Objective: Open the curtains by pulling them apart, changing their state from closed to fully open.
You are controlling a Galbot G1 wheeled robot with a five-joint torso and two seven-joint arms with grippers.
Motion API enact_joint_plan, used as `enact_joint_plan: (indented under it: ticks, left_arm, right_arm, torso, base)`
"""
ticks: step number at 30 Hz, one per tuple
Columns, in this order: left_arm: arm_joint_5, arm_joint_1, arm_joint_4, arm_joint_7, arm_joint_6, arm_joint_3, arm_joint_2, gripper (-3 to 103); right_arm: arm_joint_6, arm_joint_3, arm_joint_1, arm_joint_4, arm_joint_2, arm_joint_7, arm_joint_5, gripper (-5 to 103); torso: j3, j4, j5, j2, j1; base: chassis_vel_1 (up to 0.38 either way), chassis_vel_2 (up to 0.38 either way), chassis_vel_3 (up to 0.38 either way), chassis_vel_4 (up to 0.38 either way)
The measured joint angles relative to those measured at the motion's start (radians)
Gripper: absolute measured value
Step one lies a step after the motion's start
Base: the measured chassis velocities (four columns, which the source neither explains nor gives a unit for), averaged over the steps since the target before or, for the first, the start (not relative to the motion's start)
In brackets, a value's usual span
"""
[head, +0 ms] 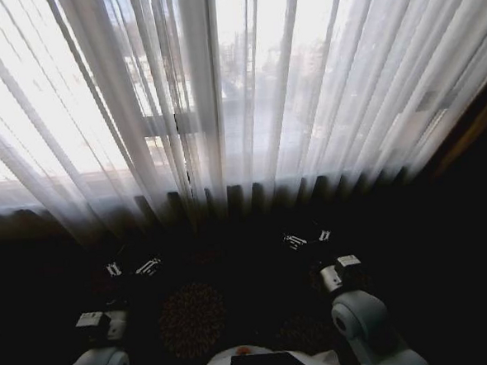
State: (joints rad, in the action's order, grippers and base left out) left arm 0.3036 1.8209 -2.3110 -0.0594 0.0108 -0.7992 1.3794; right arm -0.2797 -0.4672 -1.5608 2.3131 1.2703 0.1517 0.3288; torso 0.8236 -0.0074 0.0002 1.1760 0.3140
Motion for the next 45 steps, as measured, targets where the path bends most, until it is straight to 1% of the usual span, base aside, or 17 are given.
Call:
enact_joint_plan:
  ticks: [2,8,15,21,24,32,45]
  left_arm:
    - [-0.009,0.009,-0.021,0.0,-0.017,-0.002,0.01,100]
    - [-0.009,0.02,-0.047,0.0,-0.035,0.005,0.019,100]
    - [-0.014,0.019,-0.052,0.0,-0.041,0.007,0.026,100]
    - [-0.024,0.02,-0.049,0.0,-0.035,0.009,0.032,100]
    - [-0.037,0.023,-0.045,0.0,-0.02,0.011,0.037,100]
    - [-0.053,0.032,-0.041,0.0,-0.001,0.019,0.046,100]
    - [-0.066,0.032,-0.029,0.0,0.02,0.03,0.049,100]
  right_arm:
    - [0.008,0.006,0.018,-0.003,0.006,0.002,0.003,100]
    - [0.015,0.01,0.01,-0.008,0.013,0.006,-0.091,100]
    - [0.015,0.002,-0.004,0.008,0.01,0.0,-0.102,100]
    - [0.015,0.001,-0.003,0.012,0.009,-0.006,-0.102,100]
    - [0.017,0.002,-0.006,0.01,0.01,-0.009,-0.102,100]
    - [0.04,0.004,-0.014,0.001,0.011,-0.015,-0.105,100]
    - [0.063,0.008,-0.034,0.004,0.021,-0.029,-0.123,100]
  torso:
    - [0.0,-0.0003,0.0,0.0,0.0]
    - [0.0,-0.0003,0.0,0.0,0.0]
    - [0.0,-0.0003,0.0,0.0,0.0]
    - [0.0,-0.0003,0.0,0.0,0.0]
    - [0.0,-0.0003,0.0,0.0,0.0]
    - [0.0,-0.0002,0.0,0.0,0.0]
    - [0.0,-0.0002,-0.0002,0.0,0.0]
  base:
    - [0.0,0.0,0.0,0.0]
    - [0.0,0.0,0.0,0.0]
    - [0.0,0.0,0.0,0.0]
    - [0.0,0.0,0.0,0.0]
    - [0.0,0.0,0.0,0.0]
    - [-0.019,0.023,0.02,-0.014]
    - [-0.157,0.154,0.163,-0.142]
